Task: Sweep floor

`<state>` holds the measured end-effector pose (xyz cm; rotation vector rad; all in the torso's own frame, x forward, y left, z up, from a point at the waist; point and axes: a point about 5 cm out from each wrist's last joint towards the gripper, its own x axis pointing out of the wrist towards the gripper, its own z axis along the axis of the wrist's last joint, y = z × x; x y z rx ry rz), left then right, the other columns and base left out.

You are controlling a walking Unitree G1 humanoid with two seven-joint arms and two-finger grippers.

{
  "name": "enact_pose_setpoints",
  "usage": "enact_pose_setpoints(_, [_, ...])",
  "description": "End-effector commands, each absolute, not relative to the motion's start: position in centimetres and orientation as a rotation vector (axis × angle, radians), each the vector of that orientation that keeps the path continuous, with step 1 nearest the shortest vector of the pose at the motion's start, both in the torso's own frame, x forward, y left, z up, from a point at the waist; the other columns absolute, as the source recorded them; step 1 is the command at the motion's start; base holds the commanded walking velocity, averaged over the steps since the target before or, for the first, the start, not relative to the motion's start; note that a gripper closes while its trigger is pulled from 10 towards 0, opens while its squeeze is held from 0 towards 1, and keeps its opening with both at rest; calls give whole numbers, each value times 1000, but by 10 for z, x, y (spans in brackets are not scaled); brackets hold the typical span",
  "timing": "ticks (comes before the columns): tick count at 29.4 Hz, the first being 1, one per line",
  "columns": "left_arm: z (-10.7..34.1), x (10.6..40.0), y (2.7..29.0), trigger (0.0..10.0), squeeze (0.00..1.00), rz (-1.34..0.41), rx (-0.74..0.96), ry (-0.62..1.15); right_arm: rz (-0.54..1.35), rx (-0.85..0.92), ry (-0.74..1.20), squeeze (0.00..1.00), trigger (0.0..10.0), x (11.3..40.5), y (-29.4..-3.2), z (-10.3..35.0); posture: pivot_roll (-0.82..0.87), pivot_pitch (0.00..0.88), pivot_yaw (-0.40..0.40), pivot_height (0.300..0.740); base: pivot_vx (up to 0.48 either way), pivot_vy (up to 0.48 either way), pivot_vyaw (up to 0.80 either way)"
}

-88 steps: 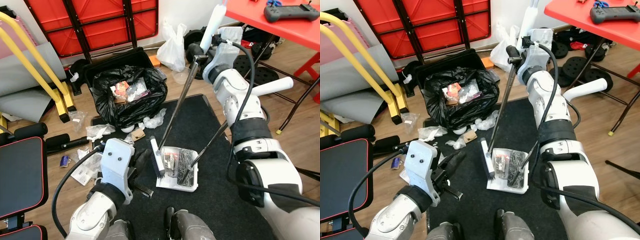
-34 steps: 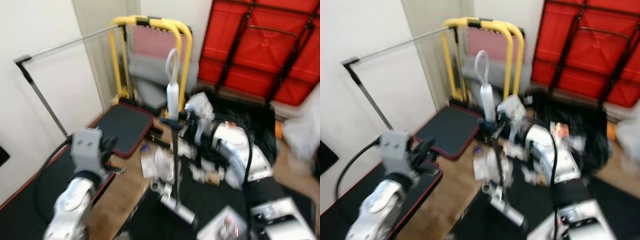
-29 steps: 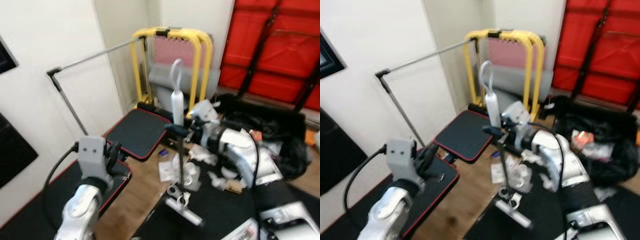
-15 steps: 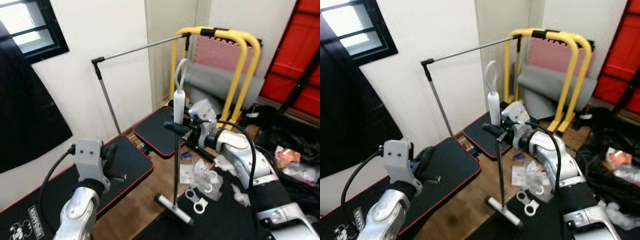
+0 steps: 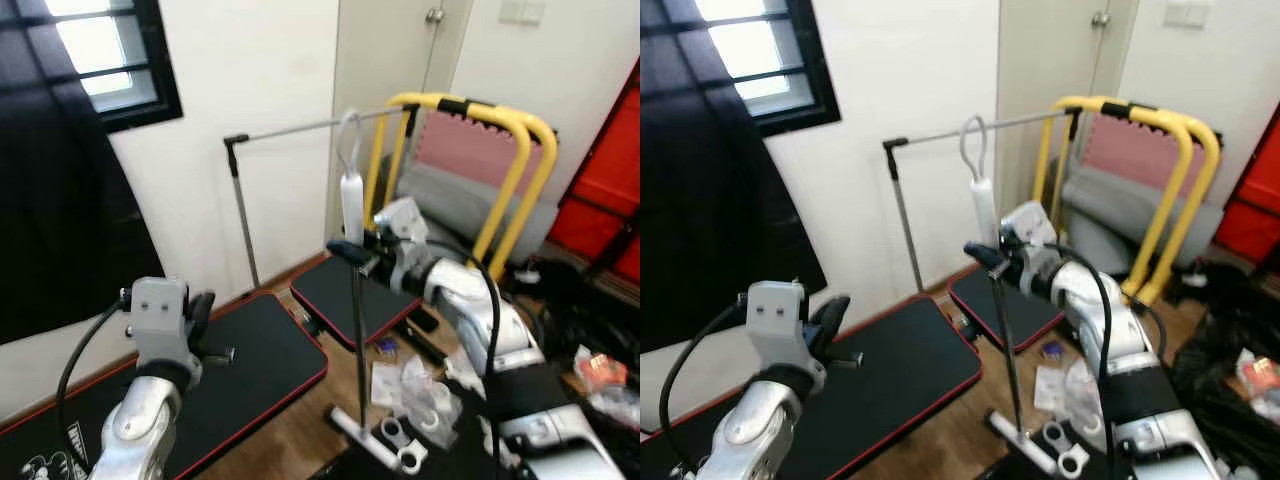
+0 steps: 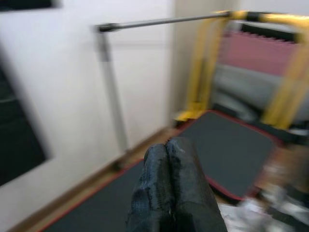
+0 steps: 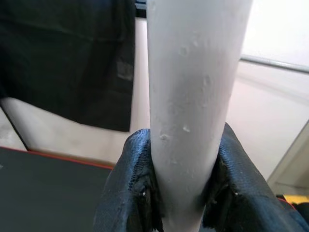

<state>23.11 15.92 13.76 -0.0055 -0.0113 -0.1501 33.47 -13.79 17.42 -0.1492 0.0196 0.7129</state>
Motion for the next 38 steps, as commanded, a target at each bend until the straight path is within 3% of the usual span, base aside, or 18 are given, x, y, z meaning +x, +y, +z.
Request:
enact_pose_setpoints(1, [137,231,165,10000,0,-131,15,-8,735,-157,-23,0,10000,336,-129,184,-62,20,-51,740,352,0,0])
enact_pose_setpoints(16, [138,227,159,10000,0,-178,19,-3,656,-179,-22,0,10000,346,-118,180,-55,50,-53,740,45,0,0])
enact_pose_setpoints(38, [151,195,150,10000,0,-235,-14,18,403,-232,-92,0,10000,387,-103,182,18,187,-61,740,0,0,0])
